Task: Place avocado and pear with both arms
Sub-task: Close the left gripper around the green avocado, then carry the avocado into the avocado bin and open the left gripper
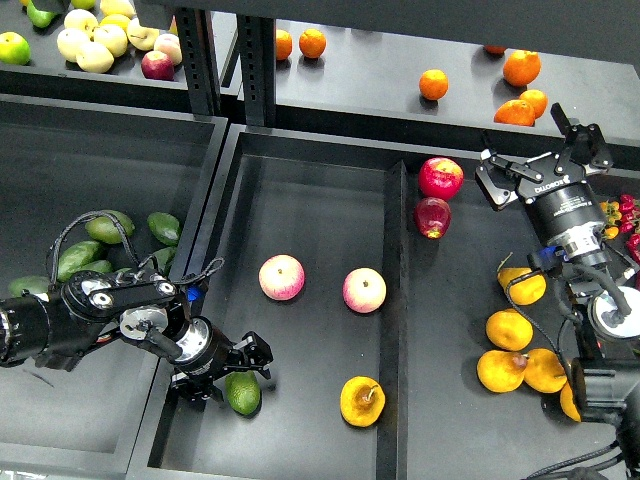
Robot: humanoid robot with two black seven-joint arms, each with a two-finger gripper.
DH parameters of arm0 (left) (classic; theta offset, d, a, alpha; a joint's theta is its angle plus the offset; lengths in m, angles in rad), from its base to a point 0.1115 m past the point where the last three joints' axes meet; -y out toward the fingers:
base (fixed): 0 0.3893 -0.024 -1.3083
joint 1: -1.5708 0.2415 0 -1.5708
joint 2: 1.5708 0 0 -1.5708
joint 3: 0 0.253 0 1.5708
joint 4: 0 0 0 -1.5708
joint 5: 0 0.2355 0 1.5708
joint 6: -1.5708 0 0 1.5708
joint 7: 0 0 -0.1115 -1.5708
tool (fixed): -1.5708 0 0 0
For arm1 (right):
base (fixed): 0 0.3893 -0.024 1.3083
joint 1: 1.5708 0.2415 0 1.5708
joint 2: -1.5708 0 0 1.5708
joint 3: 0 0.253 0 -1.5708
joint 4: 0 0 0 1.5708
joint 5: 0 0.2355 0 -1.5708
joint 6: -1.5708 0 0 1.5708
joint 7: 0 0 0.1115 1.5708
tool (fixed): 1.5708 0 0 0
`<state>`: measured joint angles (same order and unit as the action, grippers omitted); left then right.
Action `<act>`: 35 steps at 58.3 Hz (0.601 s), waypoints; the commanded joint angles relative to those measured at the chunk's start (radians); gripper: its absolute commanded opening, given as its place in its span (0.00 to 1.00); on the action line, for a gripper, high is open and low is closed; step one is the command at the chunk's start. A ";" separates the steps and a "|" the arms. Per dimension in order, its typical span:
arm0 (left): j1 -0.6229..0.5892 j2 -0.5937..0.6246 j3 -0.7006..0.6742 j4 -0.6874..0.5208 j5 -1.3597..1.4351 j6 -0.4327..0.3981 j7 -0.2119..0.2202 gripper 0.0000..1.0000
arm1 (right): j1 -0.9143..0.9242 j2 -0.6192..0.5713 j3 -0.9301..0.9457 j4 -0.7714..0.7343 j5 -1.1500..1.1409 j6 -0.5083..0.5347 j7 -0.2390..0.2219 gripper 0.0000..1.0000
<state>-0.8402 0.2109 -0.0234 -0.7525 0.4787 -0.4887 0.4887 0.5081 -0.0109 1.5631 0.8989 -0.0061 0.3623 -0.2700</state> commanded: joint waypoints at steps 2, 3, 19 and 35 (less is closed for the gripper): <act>0.001 -0.001 0.000 0.001 0.000 0.000 0.000 0.82 | 0.000 0.000 0.000 0.000 0.000 0.003 0.000 0.99; 0.001 -0.001 0.000 0.001 0.001 0.000 0.000 0.80 | 0.001 0.000 0.000 0.000 0.000 0.003 0.000 0.99; 0.003 -0.002 -0.001 0.007 0.041 0.000 0.000 0.65 | 0.000 -0.001 0.002 0.002 0.000 0.004 0.002 0.99; 0.026 -0.022 -0.026 0.054 0.069 0.000 0.000 0.54 | -0.002 -0.001 0.002 0.000 0.000 0.006 0.002 0.99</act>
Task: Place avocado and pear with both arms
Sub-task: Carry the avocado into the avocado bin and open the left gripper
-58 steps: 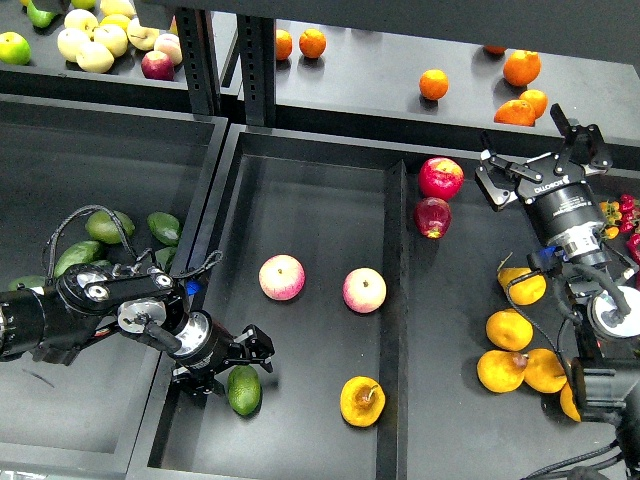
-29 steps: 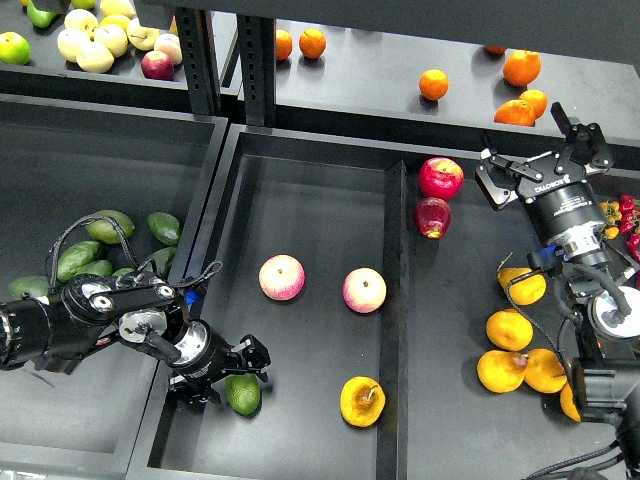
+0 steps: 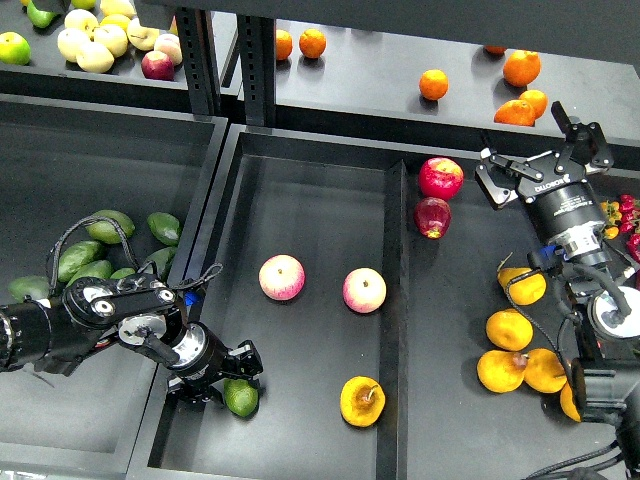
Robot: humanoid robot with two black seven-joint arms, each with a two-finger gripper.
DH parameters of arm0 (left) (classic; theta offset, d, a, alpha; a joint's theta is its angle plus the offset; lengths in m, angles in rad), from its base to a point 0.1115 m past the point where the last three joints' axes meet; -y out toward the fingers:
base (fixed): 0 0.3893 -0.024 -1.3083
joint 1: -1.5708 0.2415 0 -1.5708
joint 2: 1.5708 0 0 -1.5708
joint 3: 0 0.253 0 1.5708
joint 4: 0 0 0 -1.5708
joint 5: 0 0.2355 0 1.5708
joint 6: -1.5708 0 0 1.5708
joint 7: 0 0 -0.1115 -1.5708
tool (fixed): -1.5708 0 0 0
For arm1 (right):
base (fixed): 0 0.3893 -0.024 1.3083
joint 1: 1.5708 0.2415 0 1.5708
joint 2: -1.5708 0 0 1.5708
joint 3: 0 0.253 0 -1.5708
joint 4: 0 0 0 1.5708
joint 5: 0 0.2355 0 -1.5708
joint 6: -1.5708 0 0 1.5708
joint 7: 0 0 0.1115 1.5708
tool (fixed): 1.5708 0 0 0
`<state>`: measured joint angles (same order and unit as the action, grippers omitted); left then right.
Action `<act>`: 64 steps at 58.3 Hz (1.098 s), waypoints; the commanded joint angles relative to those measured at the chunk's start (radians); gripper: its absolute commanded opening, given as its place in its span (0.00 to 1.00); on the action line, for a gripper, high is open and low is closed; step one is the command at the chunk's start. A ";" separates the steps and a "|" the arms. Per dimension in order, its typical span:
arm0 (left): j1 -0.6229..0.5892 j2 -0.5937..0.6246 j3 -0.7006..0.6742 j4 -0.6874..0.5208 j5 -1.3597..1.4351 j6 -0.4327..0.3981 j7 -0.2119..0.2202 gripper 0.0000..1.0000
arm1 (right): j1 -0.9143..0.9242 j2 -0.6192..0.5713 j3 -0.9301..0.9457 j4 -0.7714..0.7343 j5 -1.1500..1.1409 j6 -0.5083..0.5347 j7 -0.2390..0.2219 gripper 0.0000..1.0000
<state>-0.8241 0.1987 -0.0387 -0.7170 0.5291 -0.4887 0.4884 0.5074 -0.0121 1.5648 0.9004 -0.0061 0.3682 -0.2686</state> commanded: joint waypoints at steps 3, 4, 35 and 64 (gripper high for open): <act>0.010 -0.012 -0.017 0.019 0.018 0.000 0.000 0.53 | -0.001 0.000 0.000 -0.001 0.000 0.003 0.000 0.99; 0.010 -0.012 -0.018 0.019 0.020 0.000 0.000 0.53 | -0.001 0.000 0.000 -0.001 0.000 0.003 0.000 0.99; -0.148 0.094 -0.024 -0.010 -0.055 0.000 0.000 0.51 | -0.004 0.000 0.000 -0.006 0.000 0.005 -0.001 0.99; -0.119 0.442 -0.030 -0.021 -0.061 0.000 0.000 0.53 | -0.004 0.000 -0.002 -0.006 0.032 0.003 -0.003 0.99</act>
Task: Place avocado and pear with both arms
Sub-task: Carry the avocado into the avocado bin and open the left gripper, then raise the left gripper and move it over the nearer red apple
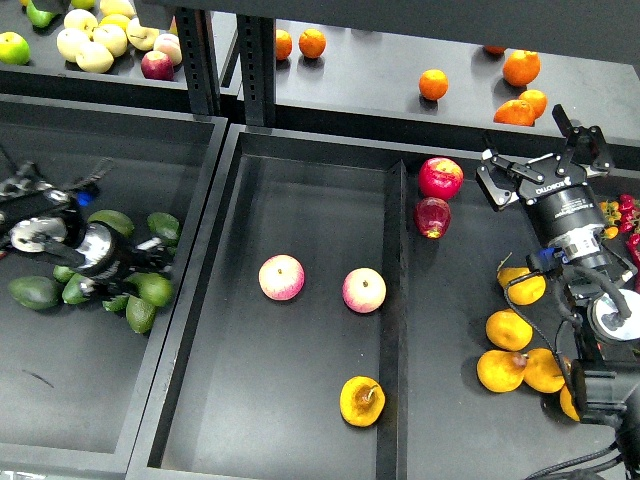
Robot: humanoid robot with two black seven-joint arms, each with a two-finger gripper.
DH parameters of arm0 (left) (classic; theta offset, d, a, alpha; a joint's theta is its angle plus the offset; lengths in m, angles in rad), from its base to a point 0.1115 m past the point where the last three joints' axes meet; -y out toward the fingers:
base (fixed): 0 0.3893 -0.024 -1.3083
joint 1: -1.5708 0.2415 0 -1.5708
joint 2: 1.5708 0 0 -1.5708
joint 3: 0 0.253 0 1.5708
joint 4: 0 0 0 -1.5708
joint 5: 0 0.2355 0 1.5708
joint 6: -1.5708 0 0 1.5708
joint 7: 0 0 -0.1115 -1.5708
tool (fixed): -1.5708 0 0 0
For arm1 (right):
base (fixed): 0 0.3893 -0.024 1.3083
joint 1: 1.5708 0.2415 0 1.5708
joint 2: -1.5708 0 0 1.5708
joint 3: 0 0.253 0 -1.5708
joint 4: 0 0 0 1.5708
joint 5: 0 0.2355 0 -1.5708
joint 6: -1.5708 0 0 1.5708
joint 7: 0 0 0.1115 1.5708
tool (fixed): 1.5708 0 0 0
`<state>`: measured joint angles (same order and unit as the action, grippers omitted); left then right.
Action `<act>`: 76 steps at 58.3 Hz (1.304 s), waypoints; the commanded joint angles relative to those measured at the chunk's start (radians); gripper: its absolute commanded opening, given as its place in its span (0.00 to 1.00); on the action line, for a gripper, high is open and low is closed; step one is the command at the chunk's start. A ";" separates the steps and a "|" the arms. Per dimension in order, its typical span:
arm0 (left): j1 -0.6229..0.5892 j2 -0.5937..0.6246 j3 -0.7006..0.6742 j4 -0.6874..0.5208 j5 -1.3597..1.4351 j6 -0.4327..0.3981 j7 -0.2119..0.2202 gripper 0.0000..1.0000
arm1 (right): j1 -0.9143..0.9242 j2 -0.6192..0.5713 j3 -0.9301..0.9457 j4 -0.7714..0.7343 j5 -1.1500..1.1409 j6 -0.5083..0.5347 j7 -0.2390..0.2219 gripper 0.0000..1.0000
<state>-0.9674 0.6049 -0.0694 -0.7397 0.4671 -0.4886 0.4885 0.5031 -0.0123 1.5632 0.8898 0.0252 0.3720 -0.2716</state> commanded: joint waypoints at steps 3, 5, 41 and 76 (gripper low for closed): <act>0.033 0.042 0.000 0.006 0.001 0.000 0.000 0.54 | 0.002 0.000 0.000 0.006 0.001 -0.002 0.000 0.99; 0.039 0.046 0.000 0.013 0.001 0.000 0.000 0.54 | 0.005 0.000 0.000 0.008 0.001 -0.002 0.000 0.99; 0.110 -0.004 -0.004 0.105 -0.013 0.000 0.000 0.59 | 0.009 -0.003 0.000 0.017 0.001 -0.005 -0.001 0.99; 0.128 -0.025 -0.047 0.111 -0.013 0.000 0.000 0.73 | 0.011 -0.018 0.001 0.018 0.001 -0.005 0.000 0.99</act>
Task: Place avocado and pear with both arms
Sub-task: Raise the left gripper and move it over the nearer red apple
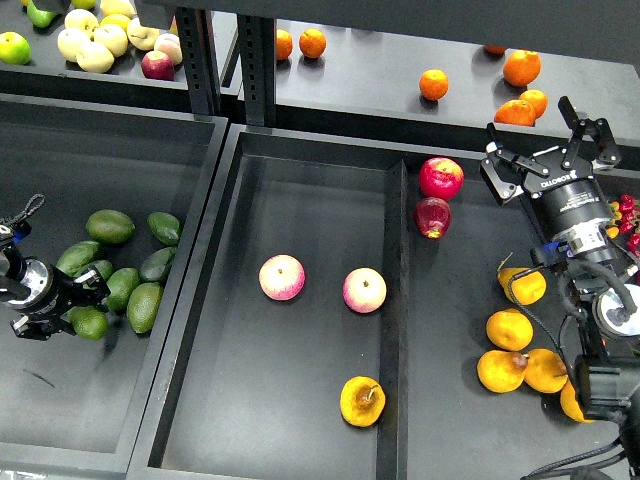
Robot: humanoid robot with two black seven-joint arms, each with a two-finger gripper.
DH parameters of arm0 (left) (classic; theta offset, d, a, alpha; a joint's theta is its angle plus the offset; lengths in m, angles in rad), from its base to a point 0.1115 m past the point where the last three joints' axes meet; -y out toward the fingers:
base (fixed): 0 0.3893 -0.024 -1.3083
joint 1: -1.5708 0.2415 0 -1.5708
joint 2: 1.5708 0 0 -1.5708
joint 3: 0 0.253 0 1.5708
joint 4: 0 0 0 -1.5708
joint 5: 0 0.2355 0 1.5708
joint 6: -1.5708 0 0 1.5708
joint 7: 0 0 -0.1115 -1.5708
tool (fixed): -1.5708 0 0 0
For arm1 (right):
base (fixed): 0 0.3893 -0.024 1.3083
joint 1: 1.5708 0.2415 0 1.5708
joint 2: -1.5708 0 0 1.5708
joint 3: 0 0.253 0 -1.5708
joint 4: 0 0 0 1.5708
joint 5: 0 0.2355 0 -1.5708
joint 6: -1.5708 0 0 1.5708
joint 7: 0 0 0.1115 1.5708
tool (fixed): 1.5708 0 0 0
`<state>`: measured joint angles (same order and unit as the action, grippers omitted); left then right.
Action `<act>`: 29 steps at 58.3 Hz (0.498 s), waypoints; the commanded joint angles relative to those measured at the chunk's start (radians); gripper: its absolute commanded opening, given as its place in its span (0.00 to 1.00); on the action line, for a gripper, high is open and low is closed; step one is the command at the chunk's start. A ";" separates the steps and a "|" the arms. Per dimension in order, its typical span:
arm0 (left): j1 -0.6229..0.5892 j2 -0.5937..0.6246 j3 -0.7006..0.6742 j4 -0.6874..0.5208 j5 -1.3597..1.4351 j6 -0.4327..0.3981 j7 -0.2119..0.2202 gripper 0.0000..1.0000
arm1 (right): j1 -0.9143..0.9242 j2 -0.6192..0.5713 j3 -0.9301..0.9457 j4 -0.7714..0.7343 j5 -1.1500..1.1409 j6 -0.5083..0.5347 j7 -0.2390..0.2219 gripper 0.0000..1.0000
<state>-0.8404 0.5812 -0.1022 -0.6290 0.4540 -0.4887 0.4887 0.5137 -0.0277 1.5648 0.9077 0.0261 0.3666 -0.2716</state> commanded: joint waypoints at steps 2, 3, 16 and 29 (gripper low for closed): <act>0.001 -0.001 -0.019 0.000 0.000 0.000 0.000 0.77 | 0.000 -0.004 0.000 0.000 0.000 0.000 0.000 0.99; 0.001 -0.001 -0.021 0.000 0.000 0.000 0.000 0.78 | 0.000 -0.004 0.000 0.000 0.000 0.000 0.000 0.99; -0.005 -0.001 -0.141 0.008 -0.001 0.000 0.000 0.99 | 0.000 -0.004 -0.002 0.000 0.000 0.002 0.000 0.99; 0.003 -0.026 -0.306 -0.011 -0.005 0.000 0.000 0.98 | 0.012 -0.006 -0.006 -0.003 0.000 0.002 -0.001 0.99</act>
<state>-0.8424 0.5732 -0.3415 -0.6246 0.4524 -0.4885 0.4888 0.5190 -0.0331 1.5604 0.9078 0.0261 0.3679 -0.2715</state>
